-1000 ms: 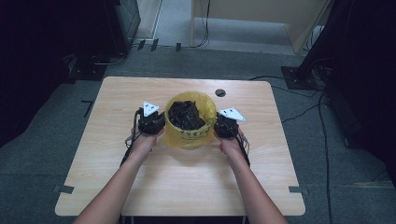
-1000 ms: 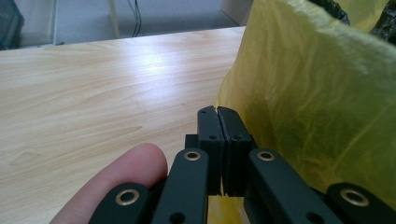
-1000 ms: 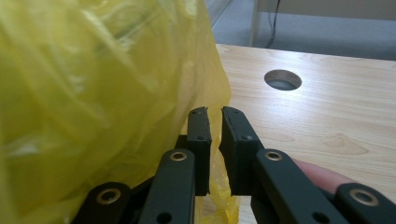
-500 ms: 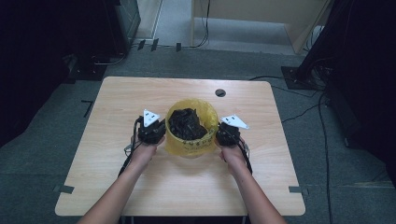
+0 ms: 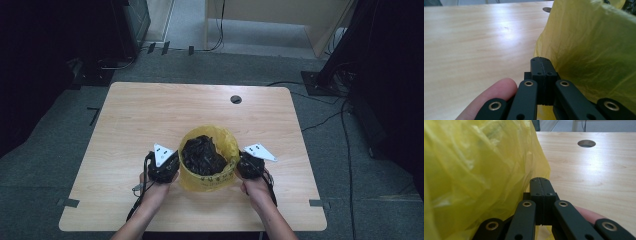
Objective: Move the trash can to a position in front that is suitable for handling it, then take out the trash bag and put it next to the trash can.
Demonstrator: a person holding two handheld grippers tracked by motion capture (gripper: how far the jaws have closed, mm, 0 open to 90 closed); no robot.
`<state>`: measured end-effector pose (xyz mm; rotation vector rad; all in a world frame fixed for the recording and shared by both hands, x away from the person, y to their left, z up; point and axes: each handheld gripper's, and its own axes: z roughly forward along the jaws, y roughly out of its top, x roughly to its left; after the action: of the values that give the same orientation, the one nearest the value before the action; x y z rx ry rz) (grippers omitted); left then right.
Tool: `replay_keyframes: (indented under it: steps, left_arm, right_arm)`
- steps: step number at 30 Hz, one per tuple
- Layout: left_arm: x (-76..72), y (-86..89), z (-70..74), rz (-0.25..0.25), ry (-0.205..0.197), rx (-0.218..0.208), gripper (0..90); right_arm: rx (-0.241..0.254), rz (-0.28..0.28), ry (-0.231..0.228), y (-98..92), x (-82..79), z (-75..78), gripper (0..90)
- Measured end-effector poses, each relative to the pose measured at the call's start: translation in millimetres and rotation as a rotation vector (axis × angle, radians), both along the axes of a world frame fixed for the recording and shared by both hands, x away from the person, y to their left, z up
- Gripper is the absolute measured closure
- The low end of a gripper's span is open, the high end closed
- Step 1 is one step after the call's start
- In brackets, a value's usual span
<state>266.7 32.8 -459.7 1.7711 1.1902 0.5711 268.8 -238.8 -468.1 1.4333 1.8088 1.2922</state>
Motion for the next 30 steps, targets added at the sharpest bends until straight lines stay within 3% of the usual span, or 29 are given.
replay_keyframes:
  steps: [2,3,6,9,10,11,13,15,17,20,24,28,30]
  left_arm:
    - [-11.6,5.1,-1.0,-0.012,-0.009,-0.040,89.4]
    - [-13.5,8.4,-2.2,-0.006,-0.012,-0.045,82.8]
    - [-13.3,21.1,-8.9,0.000,-0.033,0.029,63.8]
    - [-9.7,41.6,-19.0,0.014,0.034,0.002,56.0]
    - [-9.7,41.6,-19.0,0.014,0.034,0.002,54.4]
    - [-8.3,46.2,-21.6,0.018,0.050,0.016,53.0]
    - [-2.8,55.1,-25.3,0.017,0.099,0.003,50.8]
    - [-1.4,55.8,-27.0,0.010,0.111,0.009,50.2]
    - [0.0,54.3,-36.8,-0.010,0.128,0.060,49.9]
    - [1.1,53.2,-42.9,-0.024,0.156,0.057,49.5]
    - [0.2,50.1,-43.9,-0.038,0.151,0.066,49.4]
    - [0.5,47.8,-45.3,-0.076,0.163,0.084,49.1]
    - [0.7,45.5,-49.5,-0.091,0.182,0.103,48.6]
  right_arm:
    - [-0.003,0.011,-0.010,-3.3,-8.6,-0.1,85.3]
    - [-0.005,0.008,-0.021,-5.7,-12.6,-0.2,79.4]
    - [0.021,-0.023,-0.061,-17.7,-25.0,3.7,75.2]
    - [0.019,-0.065,-0.087,-31.5,-33.5,15.2,71.4]
    - [0.019,-0.065,-0.087,-31.5,-33.5,15.2,71.4]
    - [0.051,-0.094,-0.103,-40.5,-39.5,26.2,71.0]
    - [0.069,-0.098,-0.137,-43.9,-45.6,37.3,66.7]
    - [0.075,-0.090,-0.150,-43.1,-48.3,42.4,63.5]
    - [0.083,-0.074,-0.180,-35.1,-53.9,54.3,58.6]
    - [0.091,-0.056,-0.201,-26.4,-57.8,62.1,58.0]
    - [0.095,-0.065,-0.195,-21.2,-59.7,65.8,57.4]
    - [0.109,-0.037,-0.135,-16.0,-58.9,64.1,55.0]
    - [0.110,-0.026,-0.130,-12.9,-59.1,64.3,55.3]
